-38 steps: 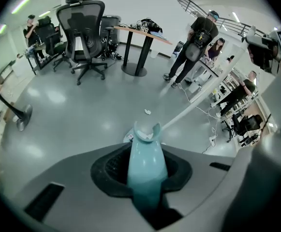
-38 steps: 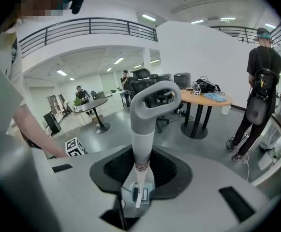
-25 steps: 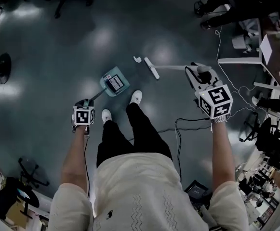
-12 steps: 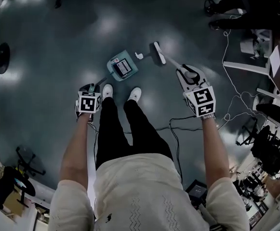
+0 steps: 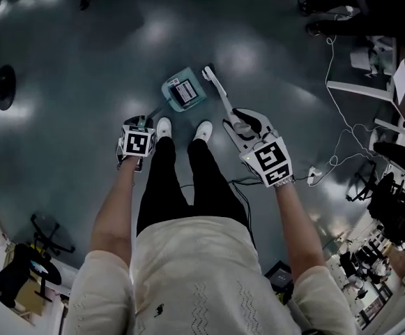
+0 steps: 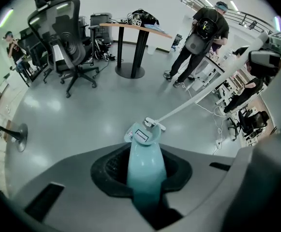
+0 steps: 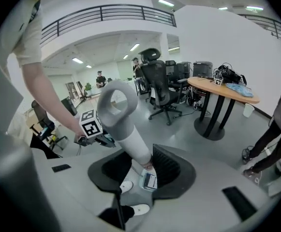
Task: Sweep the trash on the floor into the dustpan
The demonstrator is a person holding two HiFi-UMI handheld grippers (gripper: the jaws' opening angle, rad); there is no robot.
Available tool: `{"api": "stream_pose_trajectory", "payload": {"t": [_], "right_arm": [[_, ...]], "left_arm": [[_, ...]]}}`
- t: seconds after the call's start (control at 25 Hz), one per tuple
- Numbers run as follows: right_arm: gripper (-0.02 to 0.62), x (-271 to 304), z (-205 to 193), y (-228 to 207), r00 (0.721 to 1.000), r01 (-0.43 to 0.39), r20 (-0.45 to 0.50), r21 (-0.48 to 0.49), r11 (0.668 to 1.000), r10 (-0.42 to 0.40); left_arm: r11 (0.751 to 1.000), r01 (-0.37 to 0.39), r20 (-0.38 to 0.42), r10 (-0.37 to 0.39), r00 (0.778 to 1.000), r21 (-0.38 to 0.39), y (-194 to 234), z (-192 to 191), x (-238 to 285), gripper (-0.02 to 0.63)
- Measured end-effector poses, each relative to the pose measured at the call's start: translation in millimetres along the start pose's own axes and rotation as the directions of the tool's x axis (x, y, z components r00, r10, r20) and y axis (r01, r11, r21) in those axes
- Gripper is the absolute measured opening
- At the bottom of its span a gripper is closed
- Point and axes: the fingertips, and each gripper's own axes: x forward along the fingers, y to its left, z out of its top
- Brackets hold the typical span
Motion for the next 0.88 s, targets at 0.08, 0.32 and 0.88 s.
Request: {"api": "stream_pose_trajectory", "payload": {"t": [0.08,0.32,0.88], "right_arm": [[0.133,4,13,19,0.999,-0.029,0.024,0.040,0.999,0.028],[0.133,16,40,64,0.996,-0.062,0.079,0.144,0.988,0.051],[0.135,15,30,63,0.998,0.012,0.059,0.243,0.970,-0.027]], "left_arm": [[1.000,0.009,-0.004,-0.008,1.000,0.014,5,-1,-1,0.091],[0.994,0.042,-0.029,-0.040,0.999,0.097,20,-6,-4,0.092],[0.989,0.065,-0.048,-0.059,0.997,0.135,30,-6,-6,0.092]]}}
